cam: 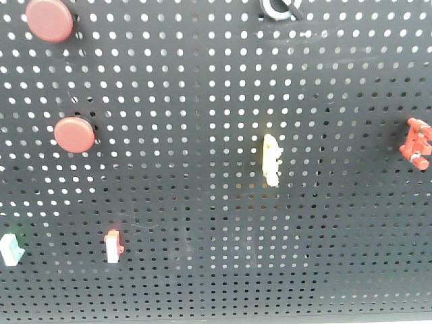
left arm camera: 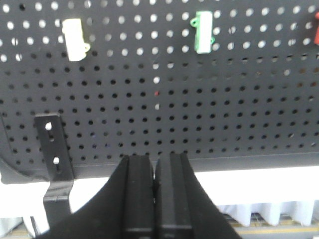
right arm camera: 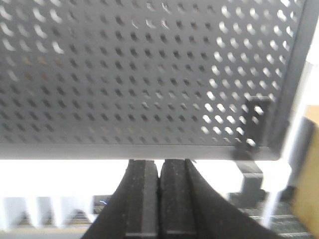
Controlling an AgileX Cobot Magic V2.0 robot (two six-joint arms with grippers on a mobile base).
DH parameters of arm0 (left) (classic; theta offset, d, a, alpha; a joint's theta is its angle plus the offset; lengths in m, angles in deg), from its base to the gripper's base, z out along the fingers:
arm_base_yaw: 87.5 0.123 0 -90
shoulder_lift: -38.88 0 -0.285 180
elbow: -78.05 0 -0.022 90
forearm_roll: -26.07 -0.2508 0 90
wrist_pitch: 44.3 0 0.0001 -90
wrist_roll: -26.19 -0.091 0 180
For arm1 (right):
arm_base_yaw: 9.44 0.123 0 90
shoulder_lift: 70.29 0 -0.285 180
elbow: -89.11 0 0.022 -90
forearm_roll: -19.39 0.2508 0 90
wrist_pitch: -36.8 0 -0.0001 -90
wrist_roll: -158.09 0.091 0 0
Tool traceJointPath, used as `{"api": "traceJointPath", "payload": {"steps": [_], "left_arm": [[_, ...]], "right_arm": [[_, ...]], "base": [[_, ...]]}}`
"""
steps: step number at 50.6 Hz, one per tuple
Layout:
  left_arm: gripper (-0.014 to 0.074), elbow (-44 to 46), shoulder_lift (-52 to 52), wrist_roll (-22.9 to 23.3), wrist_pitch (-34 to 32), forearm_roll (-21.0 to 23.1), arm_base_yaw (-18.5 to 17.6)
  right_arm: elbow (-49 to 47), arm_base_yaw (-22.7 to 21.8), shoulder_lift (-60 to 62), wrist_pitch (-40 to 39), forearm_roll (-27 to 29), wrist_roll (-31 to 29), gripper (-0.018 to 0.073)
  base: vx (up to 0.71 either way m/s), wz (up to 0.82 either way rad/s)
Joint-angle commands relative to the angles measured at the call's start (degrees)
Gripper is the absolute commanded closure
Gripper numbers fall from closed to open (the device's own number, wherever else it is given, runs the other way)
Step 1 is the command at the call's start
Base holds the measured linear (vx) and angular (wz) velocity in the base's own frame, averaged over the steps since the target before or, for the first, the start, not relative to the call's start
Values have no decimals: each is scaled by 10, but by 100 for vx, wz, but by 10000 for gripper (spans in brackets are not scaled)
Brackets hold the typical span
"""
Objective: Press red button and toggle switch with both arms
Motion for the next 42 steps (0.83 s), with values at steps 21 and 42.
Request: {"api": "traceJointPath", "payload": {"steps": [21,42], "left_arm": [[596,-15,-3,1,-45,4,-1],[596,-15,-4,1,-45,4,-1]], "right_arm": [[6,2,9,-50,-5,4,559],[6,2,9,-50,-5,4,559]], "base": [[0,0],[0,0]]}}
